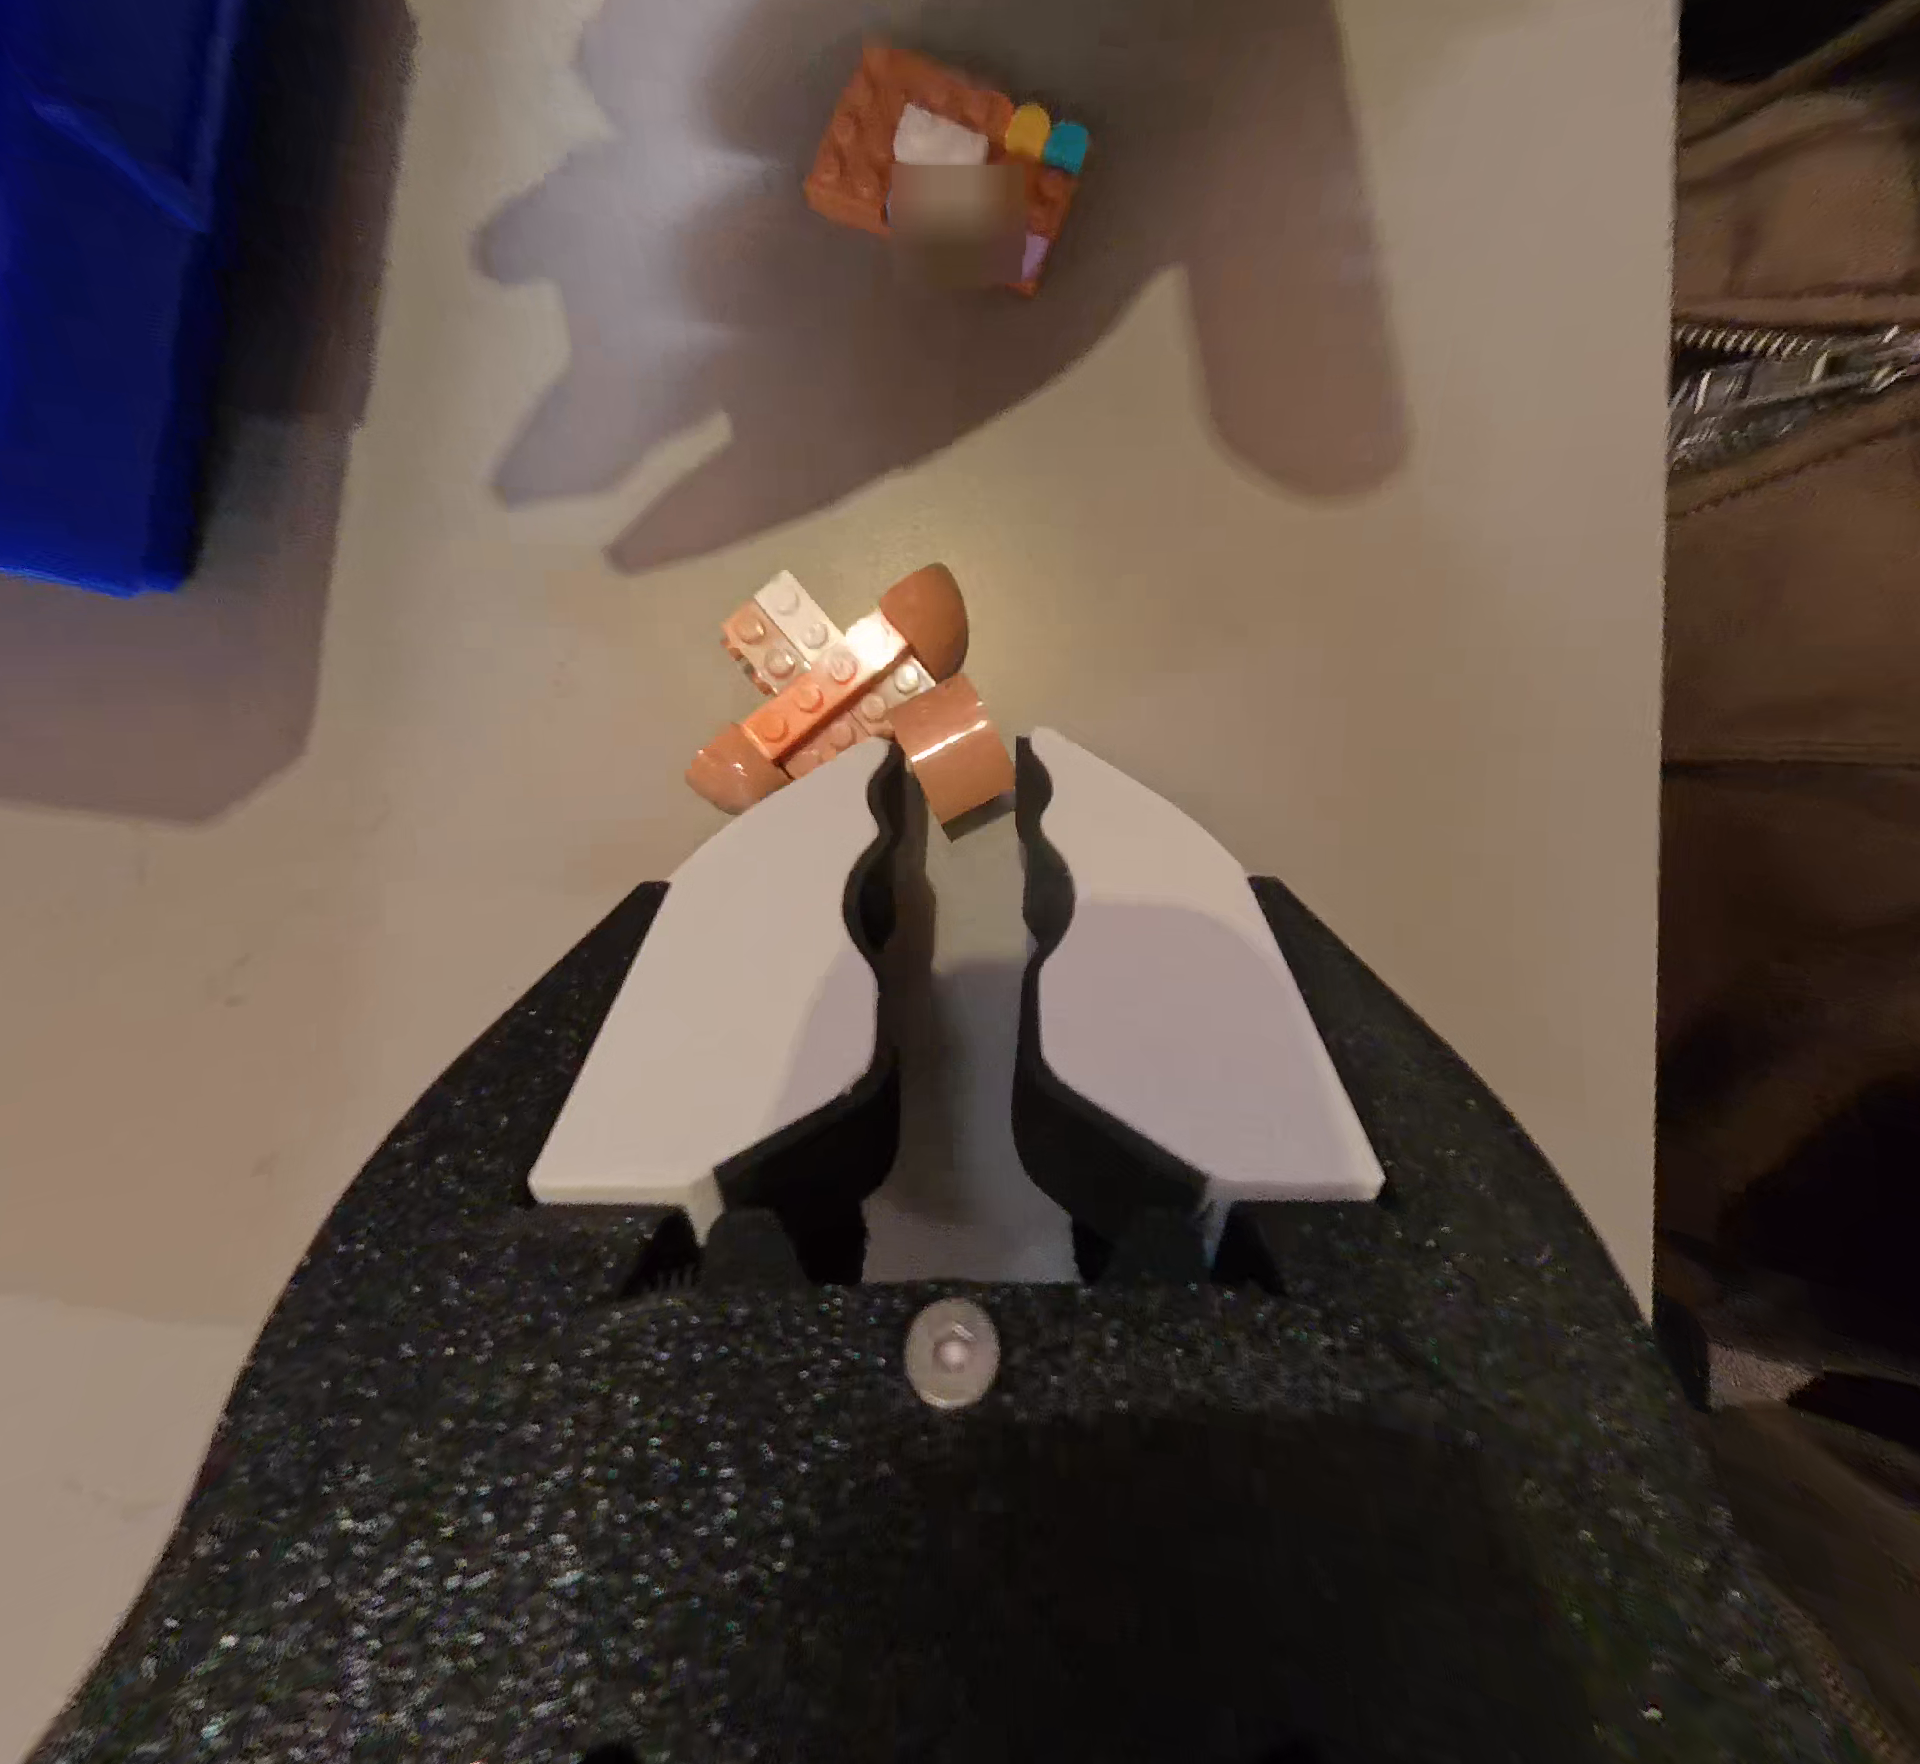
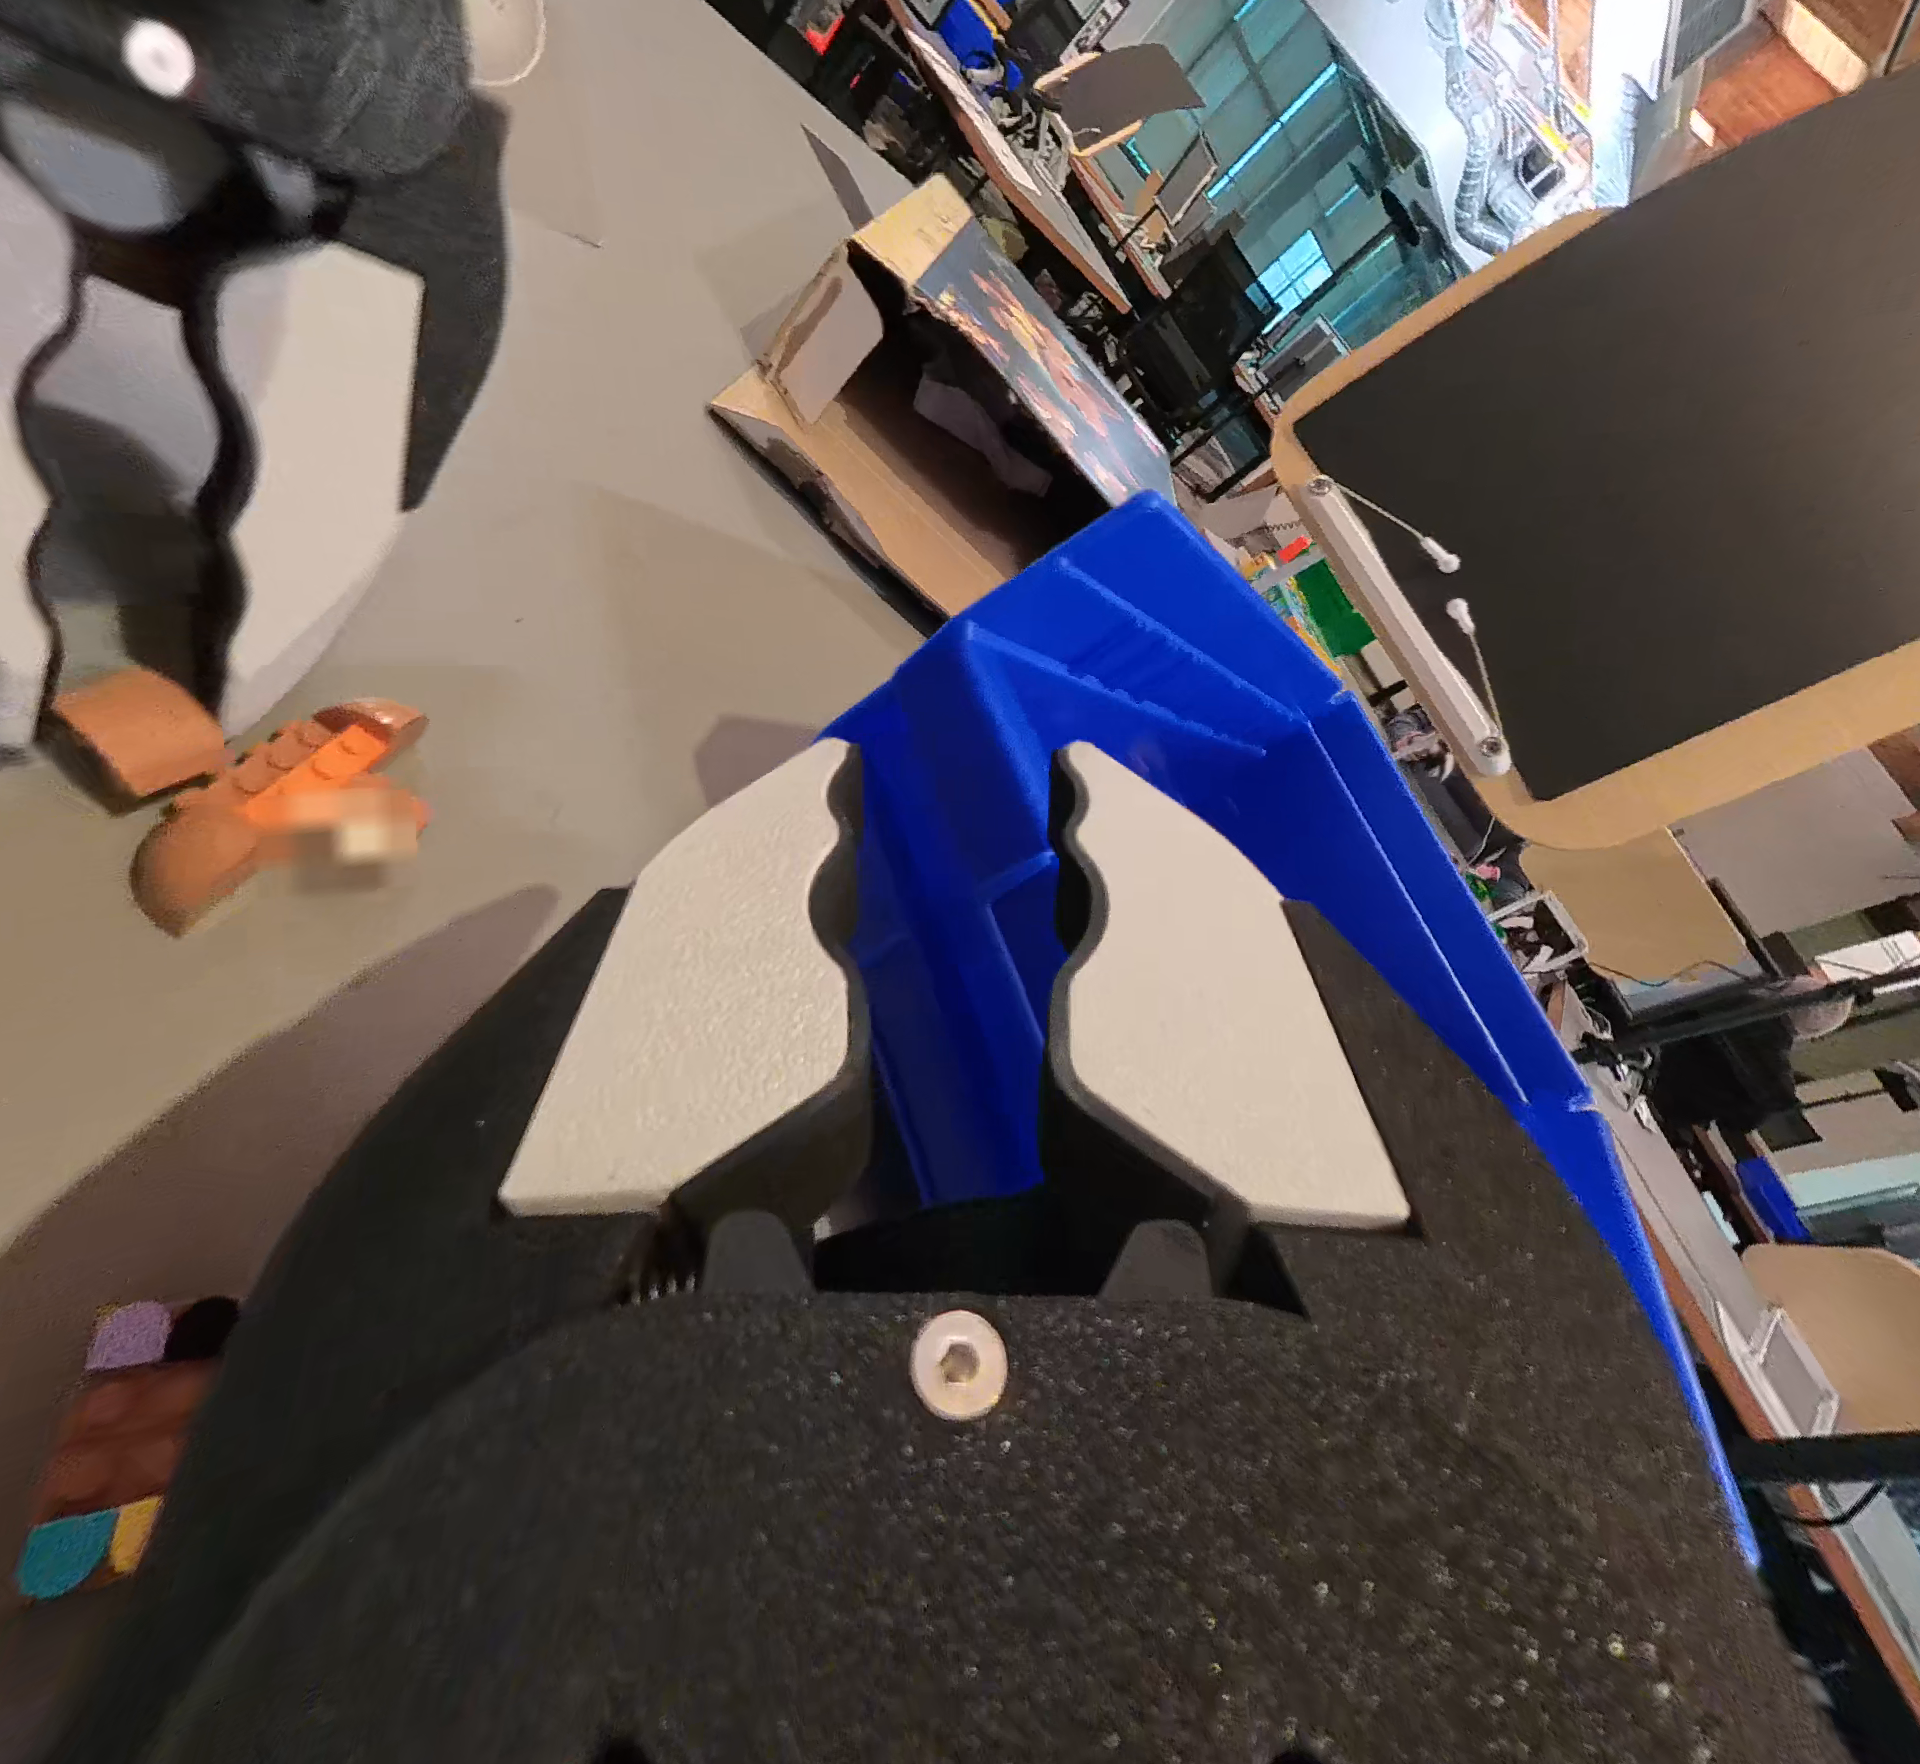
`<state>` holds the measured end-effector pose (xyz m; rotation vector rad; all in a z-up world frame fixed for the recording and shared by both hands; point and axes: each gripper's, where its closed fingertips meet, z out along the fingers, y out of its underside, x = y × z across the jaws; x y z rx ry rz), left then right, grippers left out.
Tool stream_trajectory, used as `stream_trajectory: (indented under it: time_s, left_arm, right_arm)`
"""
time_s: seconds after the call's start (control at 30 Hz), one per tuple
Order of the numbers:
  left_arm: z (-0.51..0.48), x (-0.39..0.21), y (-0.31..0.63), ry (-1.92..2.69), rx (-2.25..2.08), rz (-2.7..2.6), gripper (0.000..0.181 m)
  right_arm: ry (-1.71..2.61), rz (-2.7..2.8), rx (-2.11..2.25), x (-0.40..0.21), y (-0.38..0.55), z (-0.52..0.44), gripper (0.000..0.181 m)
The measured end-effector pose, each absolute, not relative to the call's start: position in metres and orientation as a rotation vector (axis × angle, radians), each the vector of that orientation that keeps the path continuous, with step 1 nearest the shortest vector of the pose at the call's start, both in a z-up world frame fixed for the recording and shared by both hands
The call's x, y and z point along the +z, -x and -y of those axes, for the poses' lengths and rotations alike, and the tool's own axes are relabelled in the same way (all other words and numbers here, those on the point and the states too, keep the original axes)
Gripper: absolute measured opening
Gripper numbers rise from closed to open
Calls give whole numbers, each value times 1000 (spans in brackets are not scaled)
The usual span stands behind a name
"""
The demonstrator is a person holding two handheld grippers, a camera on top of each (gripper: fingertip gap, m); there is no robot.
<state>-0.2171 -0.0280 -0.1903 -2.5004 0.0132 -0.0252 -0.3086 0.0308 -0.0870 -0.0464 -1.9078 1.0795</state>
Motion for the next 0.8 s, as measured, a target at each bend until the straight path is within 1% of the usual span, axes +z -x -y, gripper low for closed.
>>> stream_trajectory:
  time_s: [0.1,0.13,0.2,0.27,0.33,0.37,0.43,0.47,0.5,0.53,0.67,0.73,0.8]
  left_arm:
    - [17,-151,233,2300,131,-38,20]
    - [13,-127,245,2183,265,-54,20]
    - [11,-57,277,1854,639,8,20]
    - [18,8,291,1594,898,58,20]
    - [14,47,296,1490,1040,33,20]
    - [6,57,301,1487,1102,7,20]
    - [-8,51,333,1610,1202,58,20]
    - [-16,36,352,1715,1188,111,30]
    - [-23,18,367,1804,1140,175,48]
    - [-27,4,376,1855,1094,221,55]
    - [-21,-4,375,1784,1048,239,57]
    - [-7,-4,368,1815,1041,239,58]
    - [4,-20,352,1920,905,232,57]
  right_arm:
    - [21,1878,1057,-84,308,-33,34]
    - [33,1849,1066,-79,309,-35,33]
    - [82,1784,1095,-67,313,-42,32]
    - [132,1714,1103,-57,318,-51,31]
    - [169,1672,1102,-52,322,-57,31]
    - [181,1665,1103,-52,323,-59,31]
    - [198,1667,1099,-53,325,-61,31]
    - [200,1671,1092,-55,326,-62,31]
    - [199,1672,1082,-56,326,-63,31]
    - [197,1672,1073,-57,327,-65,31]
    - [201,1680,1087,-58,325,-70,30]
    - [202,1687,1100,-58,325,-70,30]
    - [197,1694,1105,-58,323,-68,30]
